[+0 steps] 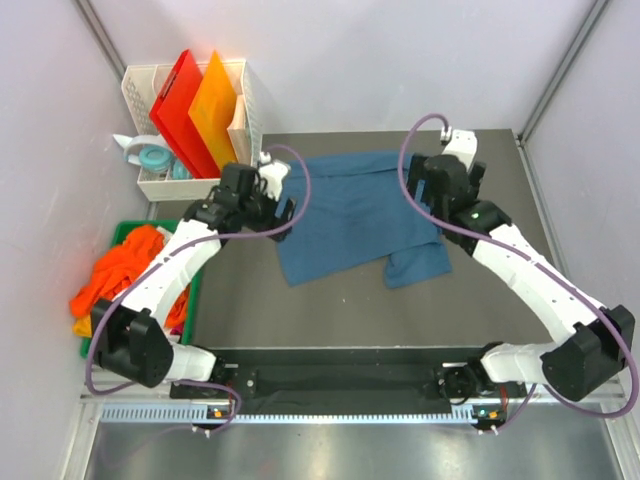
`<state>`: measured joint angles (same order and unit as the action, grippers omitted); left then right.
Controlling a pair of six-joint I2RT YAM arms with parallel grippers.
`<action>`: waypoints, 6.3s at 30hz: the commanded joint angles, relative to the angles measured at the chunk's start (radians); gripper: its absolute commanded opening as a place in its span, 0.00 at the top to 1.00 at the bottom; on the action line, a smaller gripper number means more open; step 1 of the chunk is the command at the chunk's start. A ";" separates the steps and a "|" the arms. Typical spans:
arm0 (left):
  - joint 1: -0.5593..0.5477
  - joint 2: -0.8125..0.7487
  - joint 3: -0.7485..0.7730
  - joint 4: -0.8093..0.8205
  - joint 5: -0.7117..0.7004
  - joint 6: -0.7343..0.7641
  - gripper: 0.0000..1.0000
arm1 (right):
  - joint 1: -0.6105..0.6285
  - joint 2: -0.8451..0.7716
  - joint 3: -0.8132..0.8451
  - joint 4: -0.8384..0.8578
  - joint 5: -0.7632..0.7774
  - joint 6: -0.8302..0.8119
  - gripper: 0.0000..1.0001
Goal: Fold and stack the t-shirts
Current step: Flatten out the tshirt
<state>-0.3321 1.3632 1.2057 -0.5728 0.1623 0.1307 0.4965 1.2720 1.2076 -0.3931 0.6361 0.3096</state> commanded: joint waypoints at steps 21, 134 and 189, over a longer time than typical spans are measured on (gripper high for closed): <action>-0.180 0.215 -0.230 0.025 0.068 -0.103 0.21 | 0.223 -0.034 -0.195 -0.125 0.149 0.301 0.02; 0.324 0.102 0.331 -0.127 -0.198 -0.028 1.00 | 0.096 0.429 -0.158 0.033 -0.171 0.315 0.26; 0.352 0.132 0.146 0.063 -0.167 -0.105 1.00 | -0.326 0.150 0.078 -0.059 -0.124 0.126 0.23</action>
<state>0.0189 1.5093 1.3651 -0.5972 -0.0010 0.0280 0.1154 1.5234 1.2888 -0.5056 0.5480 0.4210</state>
